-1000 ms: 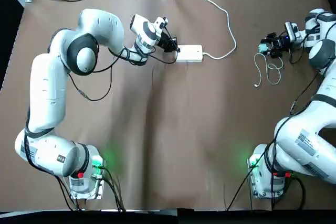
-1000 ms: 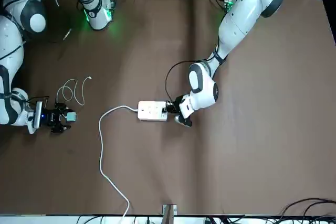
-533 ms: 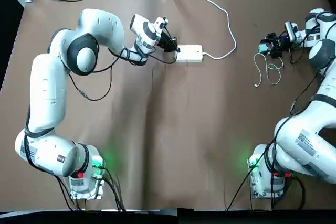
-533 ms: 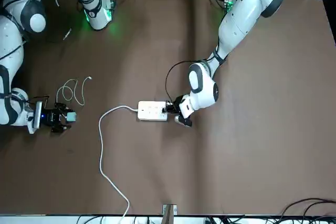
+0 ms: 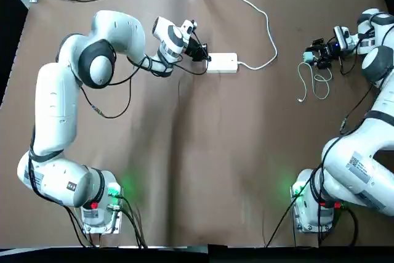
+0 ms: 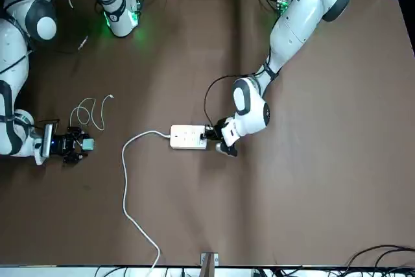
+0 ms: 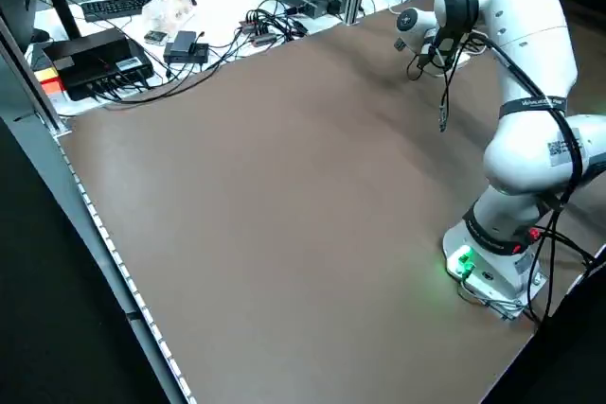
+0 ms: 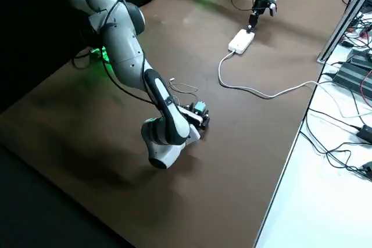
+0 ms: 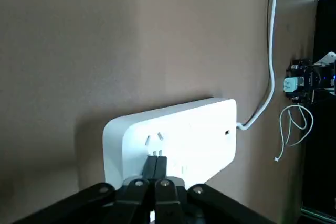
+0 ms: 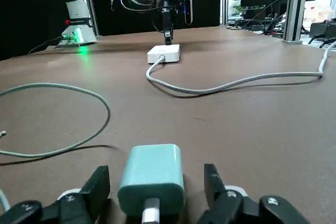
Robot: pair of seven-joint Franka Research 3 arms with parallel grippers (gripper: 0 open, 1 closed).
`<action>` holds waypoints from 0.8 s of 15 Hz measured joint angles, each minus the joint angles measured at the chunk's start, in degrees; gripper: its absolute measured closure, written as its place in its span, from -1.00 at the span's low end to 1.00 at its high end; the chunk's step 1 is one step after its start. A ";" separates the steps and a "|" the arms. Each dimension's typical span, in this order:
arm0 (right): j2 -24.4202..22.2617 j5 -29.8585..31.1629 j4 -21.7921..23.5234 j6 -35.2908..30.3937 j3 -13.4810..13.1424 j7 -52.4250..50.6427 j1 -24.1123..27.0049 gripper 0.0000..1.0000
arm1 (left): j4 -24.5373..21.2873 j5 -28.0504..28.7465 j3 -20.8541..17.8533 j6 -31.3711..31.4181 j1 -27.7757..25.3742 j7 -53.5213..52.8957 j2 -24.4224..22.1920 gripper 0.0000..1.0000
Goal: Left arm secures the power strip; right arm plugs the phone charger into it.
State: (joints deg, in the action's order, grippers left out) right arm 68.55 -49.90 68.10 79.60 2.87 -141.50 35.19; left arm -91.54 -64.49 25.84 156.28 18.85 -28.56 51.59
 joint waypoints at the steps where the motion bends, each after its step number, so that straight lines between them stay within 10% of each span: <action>1: 0.00 0.03 0.00 0.00 0.00 -0.21 0.00 -0.59 | 0.00 0.00 0.00 0.00 0.00 0.00 0.00 0.98; 12: 0.00 0.17 -0.04 0.15 0.11 -1.11 0.00 -0.06 | 0.00 0.00 0.00 0.00 0.00 0.00 0.00 0.98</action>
State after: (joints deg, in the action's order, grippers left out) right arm 68.54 -49.73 68.06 79.75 2.98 -142.60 35.19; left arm -91.54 -64.49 25.83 156.28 18.85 -28.56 51.60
